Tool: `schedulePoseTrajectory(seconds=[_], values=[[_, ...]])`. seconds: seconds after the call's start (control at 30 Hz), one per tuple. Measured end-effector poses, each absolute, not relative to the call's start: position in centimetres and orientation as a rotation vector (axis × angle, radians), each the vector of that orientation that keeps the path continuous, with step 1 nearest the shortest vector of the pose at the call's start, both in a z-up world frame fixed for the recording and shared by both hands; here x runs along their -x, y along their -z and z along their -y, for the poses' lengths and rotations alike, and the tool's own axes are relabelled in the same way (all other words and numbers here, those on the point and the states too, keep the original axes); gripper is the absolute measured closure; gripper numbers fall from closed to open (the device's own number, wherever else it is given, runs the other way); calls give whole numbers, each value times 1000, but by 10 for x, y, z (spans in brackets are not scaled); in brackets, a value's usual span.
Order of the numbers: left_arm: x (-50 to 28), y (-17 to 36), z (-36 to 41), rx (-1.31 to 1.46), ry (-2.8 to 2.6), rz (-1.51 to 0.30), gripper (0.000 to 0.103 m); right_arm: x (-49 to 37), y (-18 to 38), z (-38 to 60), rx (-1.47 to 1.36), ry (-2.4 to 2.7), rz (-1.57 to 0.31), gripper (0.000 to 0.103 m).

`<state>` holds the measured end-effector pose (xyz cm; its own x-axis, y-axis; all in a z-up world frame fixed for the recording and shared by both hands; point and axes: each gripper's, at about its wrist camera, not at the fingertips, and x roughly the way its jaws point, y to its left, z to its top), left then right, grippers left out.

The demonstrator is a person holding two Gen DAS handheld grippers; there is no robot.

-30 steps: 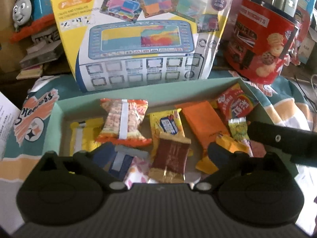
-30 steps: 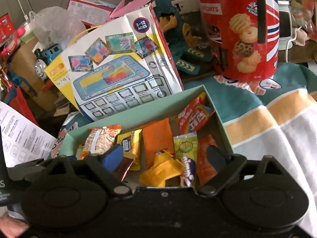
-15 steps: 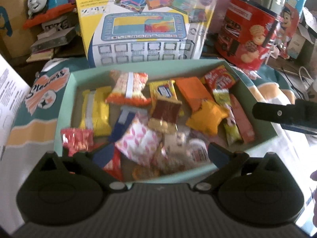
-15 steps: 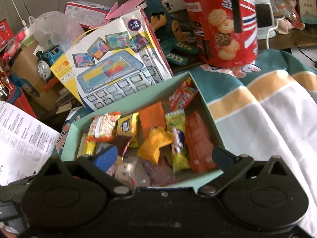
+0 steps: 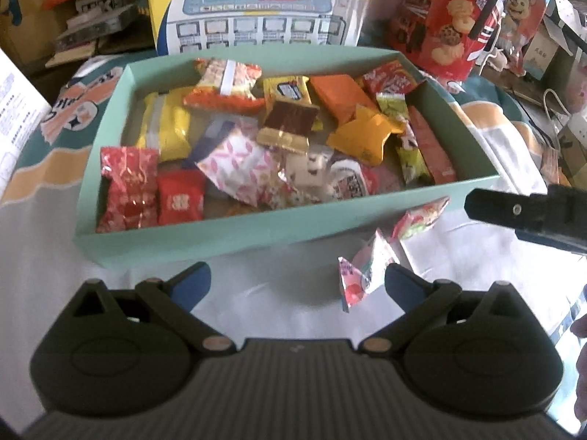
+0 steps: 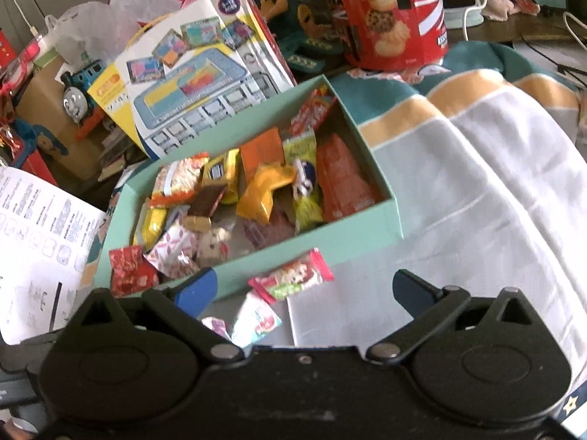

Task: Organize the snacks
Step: 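Withdraw both grippers from the box toward the last candies, then grasp the pink-white candy with the left gripper while the right grasps the red-green candy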

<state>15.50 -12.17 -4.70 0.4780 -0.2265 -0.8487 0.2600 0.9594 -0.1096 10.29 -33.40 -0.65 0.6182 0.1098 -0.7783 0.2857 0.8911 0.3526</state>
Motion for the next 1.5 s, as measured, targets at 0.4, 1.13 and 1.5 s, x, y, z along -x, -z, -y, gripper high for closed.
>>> schedulePoseTrajectory(seconds=[0.4, 1.13, 1.5], values=[[-162, 75, 116, 5, 278, -1108, 0, -115, 33, 323, -477, 86, -976, 0], [-172, 90, 156, -108, 412, -1066, 0, -137, 58, 314, -319, 53, -937, 61], [-157, 86, 194, -242, 513, -964, 72, -127, 56, 326, -380, 66, -915, 62]])
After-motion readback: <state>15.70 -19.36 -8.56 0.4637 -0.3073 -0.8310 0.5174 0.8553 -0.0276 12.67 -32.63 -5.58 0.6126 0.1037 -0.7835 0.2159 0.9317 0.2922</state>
